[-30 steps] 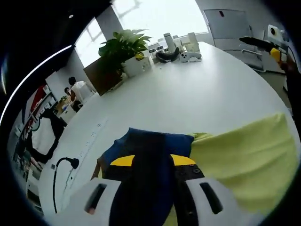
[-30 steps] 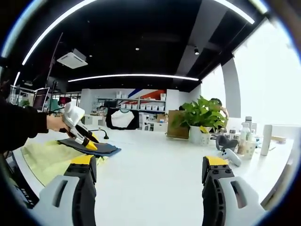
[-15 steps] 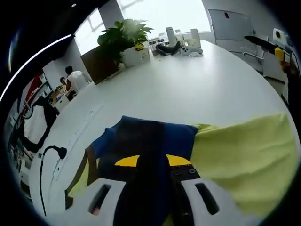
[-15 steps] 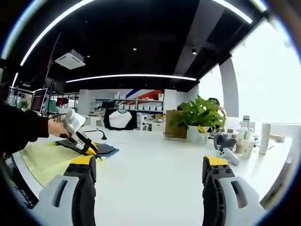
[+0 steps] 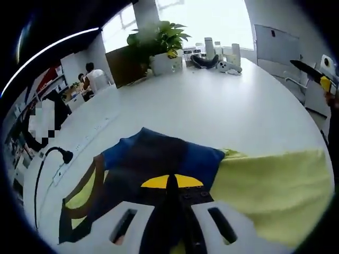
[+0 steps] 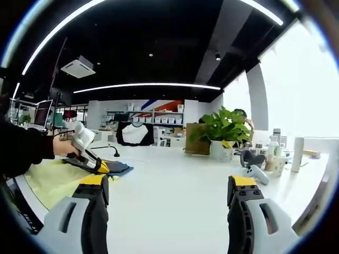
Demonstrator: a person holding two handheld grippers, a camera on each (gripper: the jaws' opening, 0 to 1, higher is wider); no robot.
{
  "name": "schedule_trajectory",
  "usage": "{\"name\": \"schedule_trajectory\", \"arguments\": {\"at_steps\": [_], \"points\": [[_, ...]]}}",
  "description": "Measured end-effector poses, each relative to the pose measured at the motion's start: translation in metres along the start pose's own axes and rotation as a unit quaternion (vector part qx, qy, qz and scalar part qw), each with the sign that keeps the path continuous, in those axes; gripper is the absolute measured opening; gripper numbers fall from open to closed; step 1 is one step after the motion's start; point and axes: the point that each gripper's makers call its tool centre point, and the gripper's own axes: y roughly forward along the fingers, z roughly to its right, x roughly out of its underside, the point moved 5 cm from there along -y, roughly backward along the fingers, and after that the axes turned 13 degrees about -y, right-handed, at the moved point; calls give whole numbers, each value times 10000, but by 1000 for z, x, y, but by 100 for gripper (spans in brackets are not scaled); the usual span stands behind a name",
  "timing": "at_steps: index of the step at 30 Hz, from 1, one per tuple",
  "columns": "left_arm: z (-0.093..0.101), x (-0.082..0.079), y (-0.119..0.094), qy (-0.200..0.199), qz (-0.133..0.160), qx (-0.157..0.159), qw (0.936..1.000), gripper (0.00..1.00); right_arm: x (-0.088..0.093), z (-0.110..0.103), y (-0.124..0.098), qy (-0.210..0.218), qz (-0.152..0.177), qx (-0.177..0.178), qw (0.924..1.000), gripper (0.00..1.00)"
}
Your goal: Fold the garment on the visible template until the final outline fits inside the template.
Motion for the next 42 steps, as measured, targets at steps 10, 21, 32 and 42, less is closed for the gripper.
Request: {"name": "schedule_trajectory", "arguments": {"at_steps": [10, 21, 32, 42], "points": [[16, -1, -10, -22, 112, -176, 9998, 2, 1, -1, 0, -5, -30, 5, 10000, 95], [24, 10, -16, -190, 235, 50, 9995, 2, 0, -6, 0, -39, -34, -62, 10000, 95], [31, 22, -15, -92, 60, 82, 9999, 2, 2, -6, -1, -49, -58, -67, 9999, 95], [28, 18, -19, 186, 315, 44, 9993, 17, -1, -17, 1, -265, 25, -298, 9992, 96]]}}
